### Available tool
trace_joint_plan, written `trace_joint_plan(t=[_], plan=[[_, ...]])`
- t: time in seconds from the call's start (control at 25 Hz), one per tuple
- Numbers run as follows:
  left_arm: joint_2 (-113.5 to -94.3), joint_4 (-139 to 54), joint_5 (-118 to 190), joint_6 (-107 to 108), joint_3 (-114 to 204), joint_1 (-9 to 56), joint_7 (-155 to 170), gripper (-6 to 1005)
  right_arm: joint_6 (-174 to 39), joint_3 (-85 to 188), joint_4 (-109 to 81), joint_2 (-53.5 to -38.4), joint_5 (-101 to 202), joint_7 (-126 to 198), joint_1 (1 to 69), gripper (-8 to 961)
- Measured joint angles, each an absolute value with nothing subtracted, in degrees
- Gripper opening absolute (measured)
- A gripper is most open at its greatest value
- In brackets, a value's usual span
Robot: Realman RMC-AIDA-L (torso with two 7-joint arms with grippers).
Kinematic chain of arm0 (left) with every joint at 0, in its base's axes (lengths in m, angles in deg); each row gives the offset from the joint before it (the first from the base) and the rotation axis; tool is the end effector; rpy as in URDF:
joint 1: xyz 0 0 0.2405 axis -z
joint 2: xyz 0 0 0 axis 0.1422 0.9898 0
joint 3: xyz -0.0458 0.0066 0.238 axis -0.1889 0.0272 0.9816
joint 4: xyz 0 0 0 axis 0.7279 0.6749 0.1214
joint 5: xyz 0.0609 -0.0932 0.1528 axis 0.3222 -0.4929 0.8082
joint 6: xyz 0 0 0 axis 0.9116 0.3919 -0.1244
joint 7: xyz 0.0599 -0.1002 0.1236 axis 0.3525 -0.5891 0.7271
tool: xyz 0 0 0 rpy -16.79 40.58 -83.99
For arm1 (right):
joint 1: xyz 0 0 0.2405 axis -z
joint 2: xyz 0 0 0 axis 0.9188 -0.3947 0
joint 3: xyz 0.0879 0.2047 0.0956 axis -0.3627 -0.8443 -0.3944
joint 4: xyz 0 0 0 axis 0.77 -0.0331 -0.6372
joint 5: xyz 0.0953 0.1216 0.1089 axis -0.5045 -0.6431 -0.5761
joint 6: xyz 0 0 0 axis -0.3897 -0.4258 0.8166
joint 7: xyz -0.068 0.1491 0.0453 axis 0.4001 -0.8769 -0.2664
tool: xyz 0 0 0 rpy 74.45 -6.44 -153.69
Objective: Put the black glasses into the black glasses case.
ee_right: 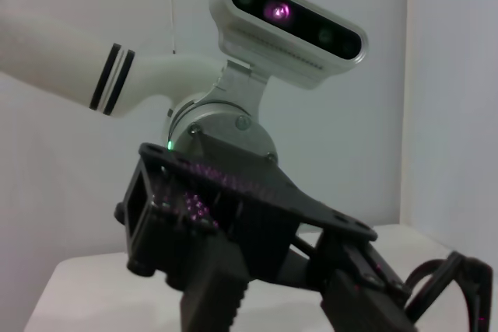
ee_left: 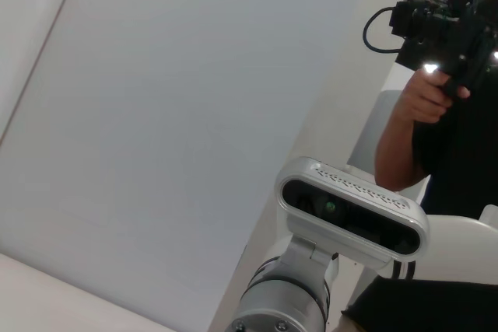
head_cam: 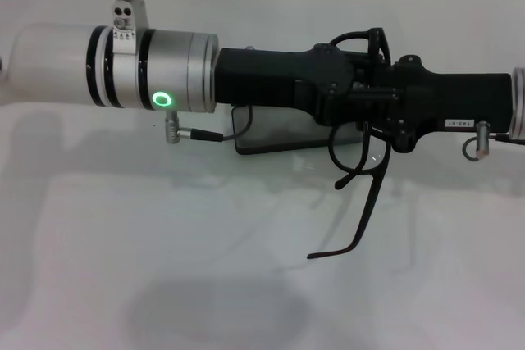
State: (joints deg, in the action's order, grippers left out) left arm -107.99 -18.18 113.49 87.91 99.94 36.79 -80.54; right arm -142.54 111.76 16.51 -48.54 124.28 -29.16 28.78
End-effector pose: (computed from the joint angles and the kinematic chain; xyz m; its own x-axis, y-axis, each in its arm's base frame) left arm -0.1022 0.3149 -0.0477 0.6703 0.4160 0.6145 0.2858 -0.9089 0.3036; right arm 0.1475 0.3386 -0.0354 0.8439 -0.0026 -0.5366 -0.0932 -0.9855 -0.1417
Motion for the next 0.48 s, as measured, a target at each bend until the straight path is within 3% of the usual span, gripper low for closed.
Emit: trace_joint_plan(t=[0.36,0.48], plan=[[-107.32,-13.6,109.5,90.0,99.7,31.3,-80.6,505,-141.9,108.2,16.9,-47.95,125.7,-30.7,29.5,88],[-106.01,-12.7,108.5,89.0,98.9,28.4,-80.6,506,-146.8,101.7,17.2,-46.65,125.3,-30.7,30.5,87]])
